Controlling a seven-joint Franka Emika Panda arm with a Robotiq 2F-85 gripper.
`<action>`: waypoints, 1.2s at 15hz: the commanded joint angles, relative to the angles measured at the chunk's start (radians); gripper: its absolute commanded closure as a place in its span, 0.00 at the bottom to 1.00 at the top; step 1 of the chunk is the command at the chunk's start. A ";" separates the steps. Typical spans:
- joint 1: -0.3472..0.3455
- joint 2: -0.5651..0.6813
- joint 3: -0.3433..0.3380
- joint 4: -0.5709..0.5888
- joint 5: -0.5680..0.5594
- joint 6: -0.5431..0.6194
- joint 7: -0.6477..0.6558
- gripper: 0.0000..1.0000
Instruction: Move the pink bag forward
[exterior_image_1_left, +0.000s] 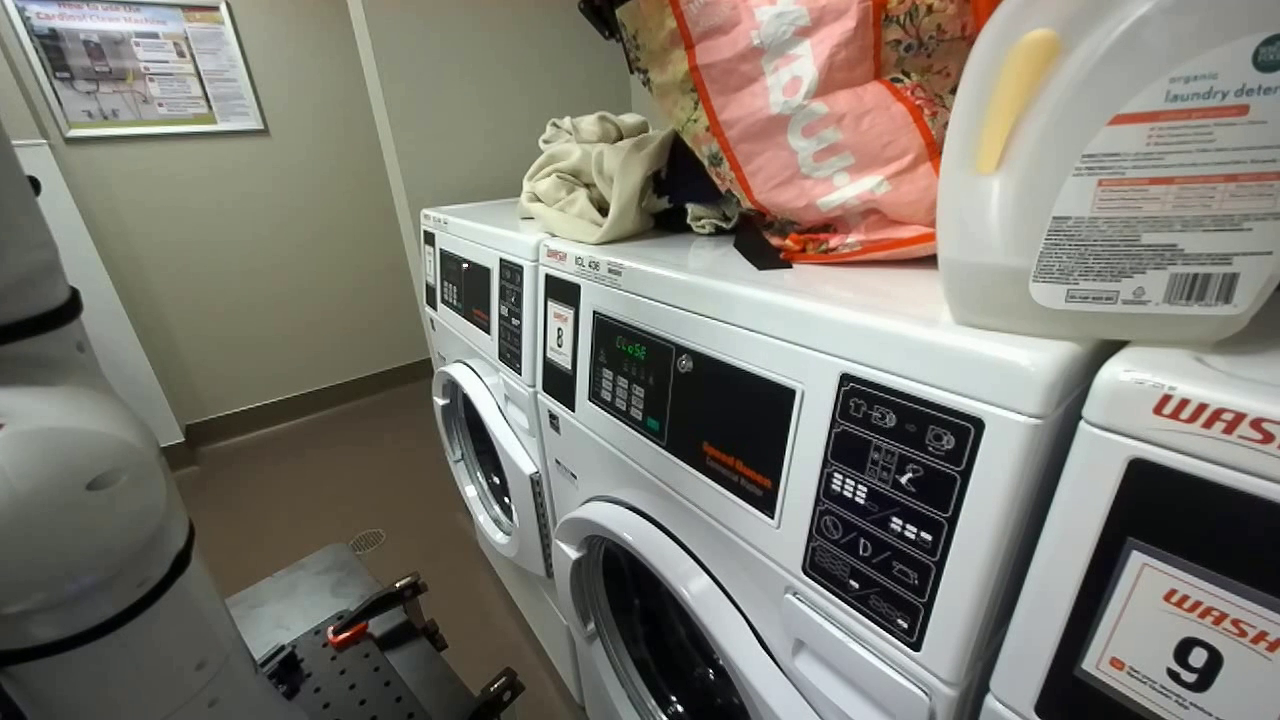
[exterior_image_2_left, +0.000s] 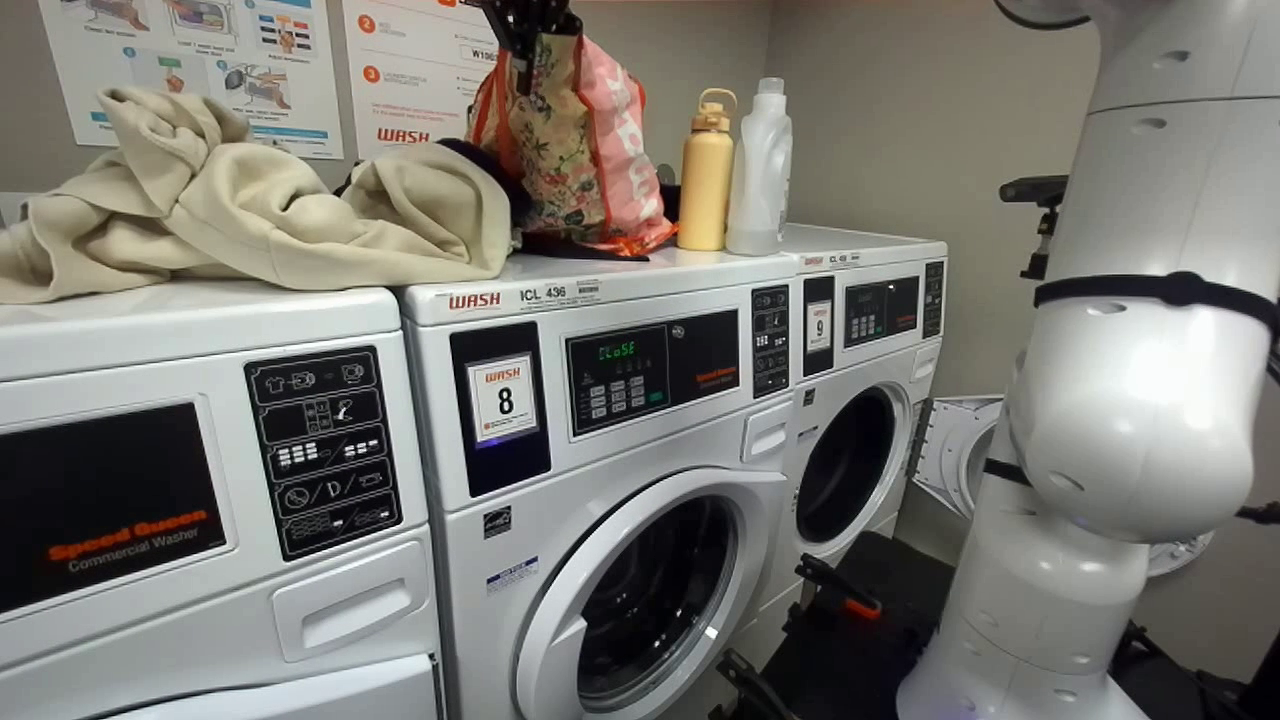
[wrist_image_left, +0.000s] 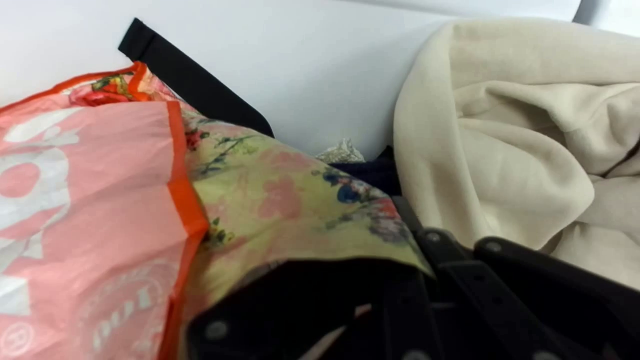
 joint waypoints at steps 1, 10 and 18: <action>0.015 -0.126 0.013 -0.116 0.045 0.025 0.044 1.00; 0.013 -0.234 0.009 -0.209 0.054 0.057 0.091 0.74; -0.028 -0.218 0.053 -0.278 0.005 0.275 0.156 0.20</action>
